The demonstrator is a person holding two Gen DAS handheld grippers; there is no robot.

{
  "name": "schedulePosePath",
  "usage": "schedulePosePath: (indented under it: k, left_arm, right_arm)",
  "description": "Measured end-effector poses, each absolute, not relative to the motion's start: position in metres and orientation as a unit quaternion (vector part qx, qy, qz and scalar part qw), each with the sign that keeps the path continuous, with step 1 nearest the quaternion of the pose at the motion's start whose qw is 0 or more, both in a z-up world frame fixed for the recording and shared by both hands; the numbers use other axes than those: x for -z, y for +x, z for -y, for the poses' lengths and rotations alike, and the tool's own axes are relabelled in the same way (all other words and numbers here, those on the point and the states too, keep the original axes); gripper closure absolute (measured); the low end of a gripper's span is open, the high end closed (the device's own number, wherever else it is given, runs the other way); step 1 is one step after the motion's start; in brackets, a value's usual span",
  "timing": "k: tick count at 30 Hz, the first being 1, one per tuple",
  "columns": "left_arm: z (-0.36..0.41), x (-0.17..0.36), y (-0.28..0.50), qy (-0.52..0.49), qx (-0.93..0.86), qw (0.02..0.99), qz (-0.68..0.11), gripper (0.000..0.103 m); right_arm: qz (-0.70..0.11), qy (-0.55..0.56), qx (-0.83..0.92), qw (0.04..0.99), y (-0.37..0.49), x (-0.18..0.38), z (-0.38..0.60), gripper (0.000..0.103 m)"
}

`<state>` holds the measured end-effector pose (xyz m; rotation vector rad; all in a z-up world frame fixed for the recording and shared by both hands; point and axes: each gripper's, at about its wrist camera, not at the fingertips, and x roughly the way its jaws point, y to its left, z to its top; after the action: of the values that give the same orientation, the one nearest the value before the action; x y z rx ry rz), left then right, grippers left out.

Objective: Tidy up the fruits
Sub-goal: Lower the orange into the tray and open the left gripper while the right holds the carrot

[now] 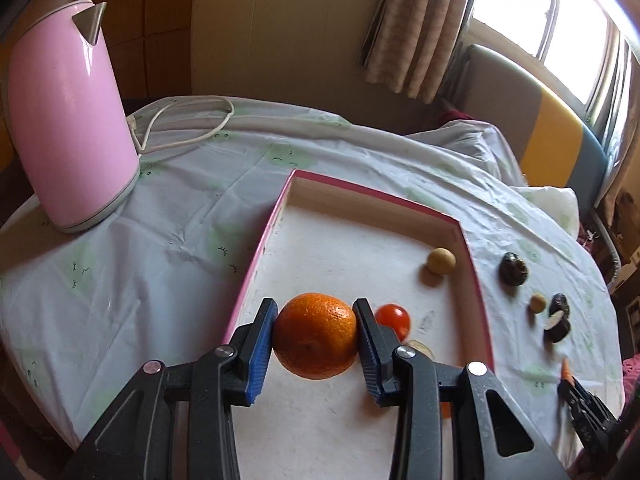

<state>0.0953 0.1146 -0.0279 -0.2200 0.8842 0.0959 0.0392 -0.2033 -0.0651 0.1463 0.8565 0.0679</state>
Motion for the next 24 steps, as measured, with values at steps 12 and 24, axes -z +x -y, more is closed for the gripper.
schedulePosePath:
  k: [12, 24]
  left_arm:
    - [-0.101, 0.023, 0.085, -0.100, -0.063, 0.898, -0.424, 0.062]
    - [-0.071, 0.018, 0.050, -0.083, -0.021, 0.903, -0.421, 0.062]
  right_arm:
    - [-0.413, 0.066, -0.031, 0.908, 0.039, 0.066, 0.203, 0.081]
    - [-0.427, 0.062, -0.026, 0.902, 0.042, 0.059, 0.200, 0.081]
